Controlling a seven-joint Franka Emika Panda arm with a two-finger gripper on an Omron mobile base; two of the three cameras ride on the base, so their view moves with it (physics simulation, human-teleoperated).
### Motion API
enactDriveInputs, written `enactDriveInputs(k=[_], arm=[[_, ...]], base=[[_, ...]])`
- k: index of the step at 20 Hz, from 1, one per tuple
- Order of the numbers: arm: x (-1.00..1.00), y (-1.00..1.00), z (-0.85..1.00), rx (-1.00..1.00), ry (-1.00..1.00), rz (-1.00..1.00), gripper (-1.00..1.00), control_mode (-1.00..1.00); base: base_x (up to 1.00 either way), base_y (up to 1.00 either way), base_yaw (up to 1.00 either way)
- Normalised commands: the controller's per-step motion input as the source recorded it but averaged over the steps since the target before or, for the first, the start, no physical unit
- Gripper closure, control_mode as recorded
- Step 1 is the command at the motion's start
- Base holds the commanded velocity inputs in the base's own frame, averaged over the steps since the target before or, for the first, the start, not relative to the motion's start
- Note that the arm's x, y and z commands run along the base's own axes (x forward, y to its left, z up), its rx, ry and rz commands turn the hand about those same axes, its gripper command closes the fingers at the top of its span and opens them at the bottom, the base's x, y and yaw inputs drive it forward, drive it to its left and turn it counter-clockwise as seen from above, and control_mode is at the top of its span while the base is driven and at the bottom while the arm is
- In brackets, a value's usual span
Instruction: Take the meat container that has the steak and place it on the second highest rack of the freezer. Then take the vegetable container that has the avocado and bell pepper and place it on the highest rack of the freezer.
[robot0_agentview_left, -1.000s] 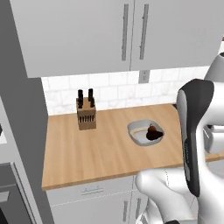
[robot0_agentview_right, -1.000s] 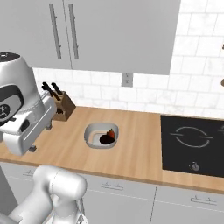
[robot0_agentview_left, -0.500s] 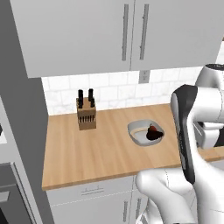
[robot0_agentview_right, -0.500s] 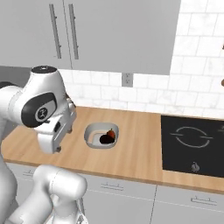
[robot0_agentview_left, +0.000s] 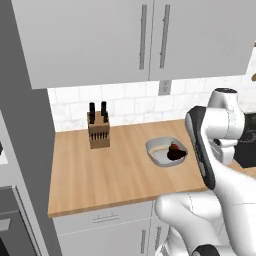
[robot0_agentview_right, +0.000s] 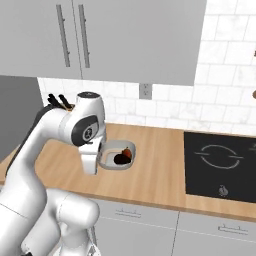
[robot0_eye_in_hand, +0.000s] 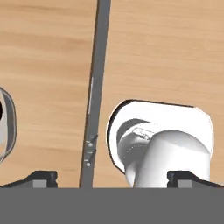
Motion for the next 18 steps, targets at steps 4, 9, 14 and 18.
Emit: enactDriveInputs(k=[4,9,14,18], arm=[[0.79,-0.02,-0.97,0.15,0.00,0.29,-1.00,-1.00],[0.96,0.00,-0.61,0.09,0.00,0.09,-1.00,-1.00],[0.89,-0.02,-0.32,0.00,0.01,0.01,-1.00,-1.00],[0.69,0.00,-0.44,0.00,0.04,0.00,-1.00,-1.00]], base=[[0.00,0.00,0.00],[0.00,0.00,0.00],[0.00,0.00,0.00],[0.00,0.00,0.00]])
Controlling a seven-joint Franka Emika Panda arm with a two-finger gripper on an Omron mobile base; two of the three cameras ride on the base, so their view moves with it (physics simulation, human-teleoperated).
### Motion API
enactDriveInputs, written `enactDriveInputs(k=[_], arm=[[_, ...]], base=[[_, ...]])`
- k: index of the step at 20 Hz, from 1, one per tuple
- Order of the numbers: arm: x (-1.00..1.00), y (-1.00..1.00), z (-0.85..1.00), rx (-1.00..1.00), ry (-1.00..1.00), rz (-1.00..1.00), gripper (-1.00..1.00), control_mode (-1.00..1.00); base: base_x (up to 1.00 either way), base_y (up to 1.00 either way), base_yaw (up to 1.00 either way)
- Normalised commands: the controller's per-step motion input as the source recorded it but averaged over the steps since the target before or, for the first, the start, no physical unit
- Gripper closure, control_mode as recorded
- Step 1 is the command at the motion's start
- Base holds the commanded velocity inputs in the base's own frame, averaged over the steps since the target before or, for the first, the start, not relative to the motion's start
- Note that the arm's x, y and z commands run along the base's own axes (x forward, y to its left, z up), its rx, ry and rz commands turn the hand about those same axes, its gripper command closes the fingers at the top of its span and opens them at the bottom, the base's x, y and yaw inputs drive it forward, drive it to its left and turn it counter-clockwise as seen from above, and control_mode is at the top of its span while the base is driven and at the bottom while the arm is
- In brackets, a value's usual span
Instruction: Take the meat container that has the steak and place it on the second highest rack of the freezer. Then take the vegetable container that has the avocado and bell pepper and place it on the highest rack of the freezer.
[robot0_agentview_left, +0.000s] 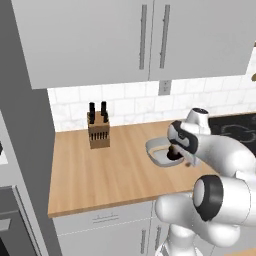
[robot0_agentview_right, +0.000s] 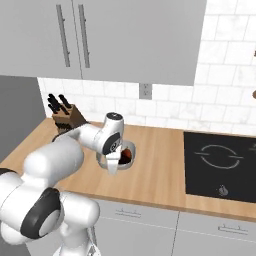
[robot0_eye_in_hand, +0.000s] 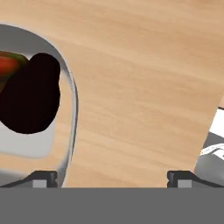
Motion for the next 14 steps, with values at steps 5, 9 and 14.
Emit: enactDriveInputs(k=[5,9,14], arm=[[0.47,0.00,-0.51,0.00,0.00,0.00,-1.00,-1.00],[0.32,0.00,-0.51,0.00,0.00,0.00,-1.00,-1.00],[0.04,0.00,-0.38,0.00,0.02,0.00,-1.00,-1.00]], base=[[0.00,0.00,0.00],[0.00,0.00,0.00],[0.00,0.00,0.00]])
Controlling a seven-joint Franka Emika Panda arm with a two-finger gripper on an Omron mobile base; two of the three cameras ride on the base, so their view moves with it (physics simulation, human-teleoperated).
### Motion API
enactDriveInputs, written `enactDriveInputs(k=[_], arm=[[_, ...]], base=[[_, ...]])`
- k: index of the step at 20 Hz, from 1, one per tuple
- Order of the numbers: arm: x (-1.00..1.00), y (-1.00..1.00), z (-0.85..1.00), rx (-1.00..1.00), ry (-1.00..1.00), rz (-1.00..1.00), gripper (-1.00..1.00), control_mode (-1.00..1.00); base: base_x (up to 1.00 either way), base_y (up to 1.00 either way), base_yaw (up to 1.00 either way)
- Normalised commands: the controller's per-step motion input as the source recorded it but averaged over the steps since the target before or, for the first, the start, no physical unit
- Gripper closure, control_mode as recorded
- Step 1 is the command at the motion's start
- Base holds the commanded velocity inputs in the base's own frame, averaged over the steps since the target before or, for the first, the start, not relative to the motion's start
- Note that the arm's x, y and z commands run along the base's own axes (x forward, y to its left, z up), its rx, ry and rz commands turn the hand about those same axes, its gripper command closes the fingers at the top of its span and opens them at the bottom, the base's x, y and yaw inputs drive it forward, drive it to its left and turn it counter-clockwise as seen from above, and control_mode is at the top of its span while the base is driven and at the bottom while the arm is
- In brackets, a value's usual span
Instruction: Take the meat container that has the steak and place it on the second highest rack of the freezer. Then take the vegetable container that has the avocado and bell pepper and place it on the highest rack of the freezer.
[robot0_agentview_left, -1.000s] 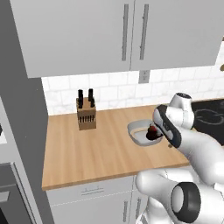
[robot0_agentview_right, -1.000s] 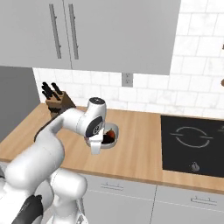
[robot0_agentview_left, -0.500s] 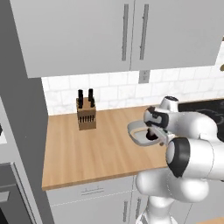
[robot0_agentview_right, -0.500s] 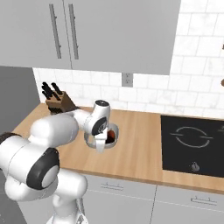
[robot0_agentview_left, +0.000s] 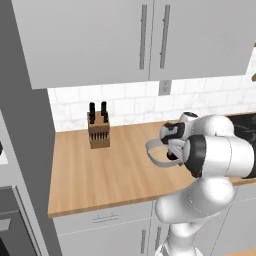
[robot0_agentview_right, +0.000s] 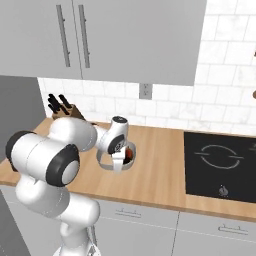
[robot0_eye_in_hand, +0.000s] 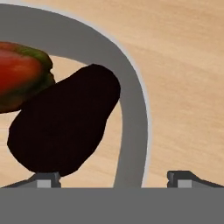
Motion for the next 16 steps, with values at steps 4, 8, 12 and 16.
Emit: enactDriveInputs(k=[4,8,12,16], arm=[[0.00,0.00,-0.17,0.00,0.04,0.00,-1.00,-1.00],[-0.20,0.11,-0.16,0.00,0.00,0.00,-1.00,-1.00],[-0.31,0.23,-0.26,0.00,0.01,0.00,-1.00,-1.00],[-0.13,0.08,-0.19,0.00,0.00,0.00,-1.00,-1.00]], base=[[0.00,0.00,0.00],[0.00,0.00,0.00],[0.00,0.00,0.00],[0.00,0.00,0.00]])
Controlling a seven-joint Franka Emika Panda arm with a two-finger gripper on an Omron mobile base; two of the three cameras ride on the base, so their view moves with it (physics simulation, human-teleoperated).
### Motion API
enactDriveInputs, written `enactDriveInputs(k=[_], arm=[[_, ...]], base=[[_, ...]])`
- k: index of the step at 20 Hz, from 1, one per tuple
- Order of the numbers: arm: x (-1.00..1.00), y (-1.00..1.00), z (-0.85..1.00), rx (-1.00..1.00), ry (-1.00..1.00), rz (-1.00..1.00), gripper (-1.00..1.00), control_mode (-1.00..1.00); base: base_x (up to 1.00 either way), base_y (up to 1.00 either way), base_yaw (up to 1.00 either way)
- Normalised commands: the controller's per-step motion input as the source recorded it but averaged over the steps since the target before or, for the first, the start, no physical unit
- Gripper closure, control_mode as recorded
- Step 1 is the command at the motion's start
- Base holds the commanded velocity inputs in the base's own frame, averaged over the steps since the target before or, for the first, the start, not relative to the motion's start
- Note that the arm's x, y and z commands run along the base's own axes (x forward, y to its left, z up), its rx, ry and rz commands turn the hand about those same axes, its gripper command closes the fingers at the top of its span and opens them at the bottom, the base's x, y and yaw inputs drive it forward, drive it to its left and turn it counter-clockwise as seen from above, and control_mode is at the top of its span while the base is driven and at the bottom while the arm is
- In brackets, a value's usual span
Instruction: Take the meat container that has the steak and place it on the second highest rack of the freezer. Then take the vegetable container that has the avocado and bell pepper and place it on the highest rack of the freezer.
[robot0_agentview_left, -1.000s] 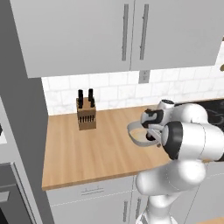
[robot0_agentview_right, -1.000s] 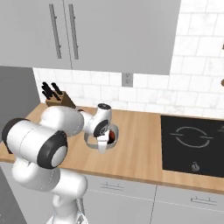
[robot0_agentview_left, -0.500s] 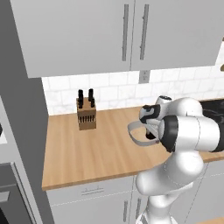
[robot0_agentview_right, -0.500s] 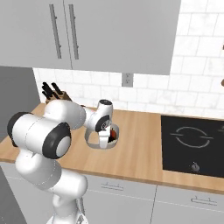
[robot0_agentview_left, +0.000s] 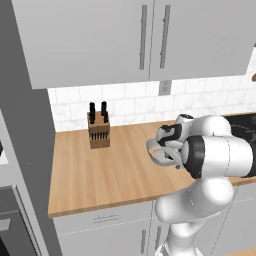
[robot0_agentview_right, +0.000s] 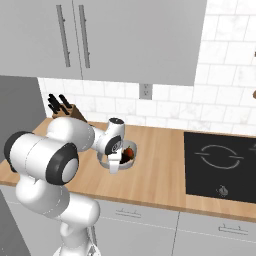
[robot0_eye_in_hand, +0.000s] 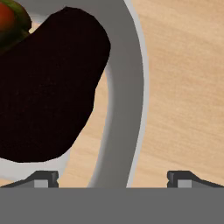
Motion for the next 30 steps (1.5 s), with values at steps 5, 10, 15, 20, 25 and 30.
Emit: enactDriveInputs(k=[5,10,15,20,25,30], arm=[[0.10,0.00,-0.03,0.00,0.00,0.00,-1.00,-1.00],[0.01,0.00,0.00,0.00,0.00,0.00,-1.00,-1.00],[0.00,0.00,0.00,0.00,0.00,0.00,-1.00,-1.00],[0.00,0.00,0.00,0.00,0.00,0.00,-1.00,-1.00],[0.00,0.00,0.00,0.00,0.00,0.00,1.00,-1.00],[0.00,0.00,0.00,0.00,0.00,0.00,1.00,-1.00]], base=[[0.00,0.00,0.00],[0.00,0.00,0.00],[0.00,0.00,0.00],[0.00,0.00,0.00],[0.00,0.00,0.00],[0.00,0.00,0.00]])
